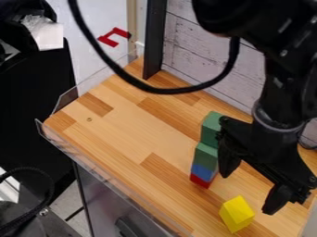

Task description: Put the yellow cube on top of the green cube

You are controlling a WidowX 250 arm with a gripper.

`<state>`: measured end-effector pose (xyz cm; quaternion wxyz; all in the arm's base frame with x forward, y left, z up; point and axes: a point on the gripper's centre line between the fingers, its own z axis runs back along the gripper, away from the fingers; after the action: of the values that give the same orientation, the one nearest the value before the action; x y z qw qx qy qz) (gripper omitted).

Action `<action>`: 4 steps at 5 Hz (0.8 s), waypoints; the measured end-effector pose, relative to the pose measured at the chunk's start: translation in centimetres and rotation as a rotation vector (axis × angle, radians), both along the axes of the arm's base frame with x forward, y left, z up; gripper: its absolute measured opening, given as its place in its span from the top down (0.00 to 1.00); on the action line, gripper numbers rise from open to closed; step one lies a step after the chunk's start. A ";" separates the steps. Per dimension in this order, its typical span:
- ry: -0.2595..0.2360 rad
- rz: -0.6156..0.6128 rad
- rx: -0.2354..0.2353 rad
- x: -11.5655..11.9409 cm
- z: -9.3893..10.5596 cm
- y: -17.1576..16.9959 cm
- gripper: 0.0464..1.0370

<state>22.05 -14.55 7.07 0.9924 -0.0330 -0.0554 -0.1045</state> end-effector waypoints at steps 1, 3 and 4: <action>0.025 0.002 0.016 -0.4 -0.7 0.2 0.04; 0.052 -0.054 0.040 -0.7 -1.9 0.0 0.04; 0.097 -0.134 0.029 -1.1 -3.0 -0.5 0.04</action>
<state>20.91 -15.02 4.09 0.9851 -0.0275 -0.0033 -0.1697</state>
